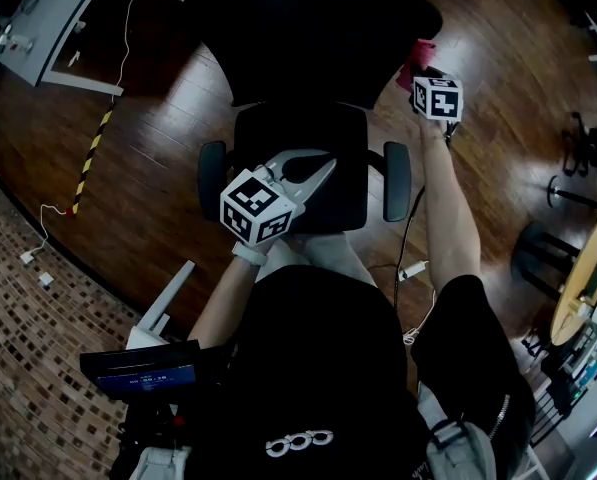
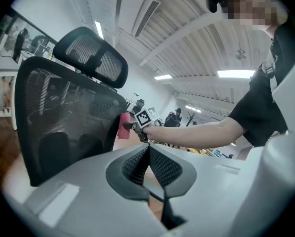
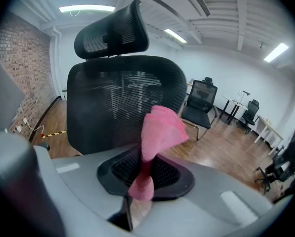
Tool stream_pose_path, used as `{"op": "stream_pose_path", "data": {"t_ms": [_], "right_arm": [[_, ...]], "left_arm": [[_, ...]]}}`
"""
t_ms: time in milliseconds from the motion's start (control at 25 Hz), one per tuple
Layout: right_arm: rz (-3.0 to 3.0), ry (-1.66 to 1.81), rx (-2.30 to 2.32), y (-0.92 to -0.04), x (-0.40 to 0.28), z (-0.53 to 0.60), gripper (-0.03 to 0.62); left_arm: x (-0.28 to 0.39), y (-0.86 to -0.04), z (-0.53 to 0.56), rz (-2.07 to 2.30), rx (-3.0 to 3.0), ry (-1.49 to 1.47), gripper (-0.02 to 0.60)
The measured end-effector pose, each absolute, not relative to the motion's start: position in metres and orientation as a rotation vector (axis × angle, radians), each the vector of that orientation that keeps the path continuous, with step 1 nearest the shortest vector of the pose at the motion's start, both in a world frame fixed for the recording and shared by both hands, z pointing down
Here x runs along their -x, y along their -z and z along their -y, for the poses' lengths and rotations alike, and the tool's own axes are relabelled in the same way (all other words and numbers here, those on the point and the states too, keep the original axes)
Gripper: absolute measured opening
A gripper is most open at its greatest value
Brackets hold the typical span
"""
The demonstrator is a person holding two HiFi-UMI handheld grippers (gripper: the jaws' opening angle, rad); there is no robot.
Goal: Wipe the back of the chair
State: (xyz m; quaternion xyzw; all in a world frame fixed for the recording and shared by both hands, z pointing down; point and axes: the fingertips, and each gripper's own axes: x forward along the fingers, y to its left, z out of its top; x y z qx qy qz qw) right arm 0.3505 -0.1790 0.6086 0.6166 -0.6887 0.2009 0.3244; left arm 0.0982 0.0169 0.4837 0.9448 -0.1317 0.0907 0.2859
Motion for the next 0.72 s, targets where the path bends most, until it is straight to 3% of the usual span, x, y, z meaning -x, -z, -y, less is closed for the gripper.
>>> {"op": "stream_pose_path", "data": {"t_ms": [720], "right_arm": [[1.975, -0.423, -1.337, -0.621, -0.121, 0.231, 0.048]], "left_arm": [[0.046, -0.485, -0.004, 0.561, -2.466, -0.181, -0.015]]}}
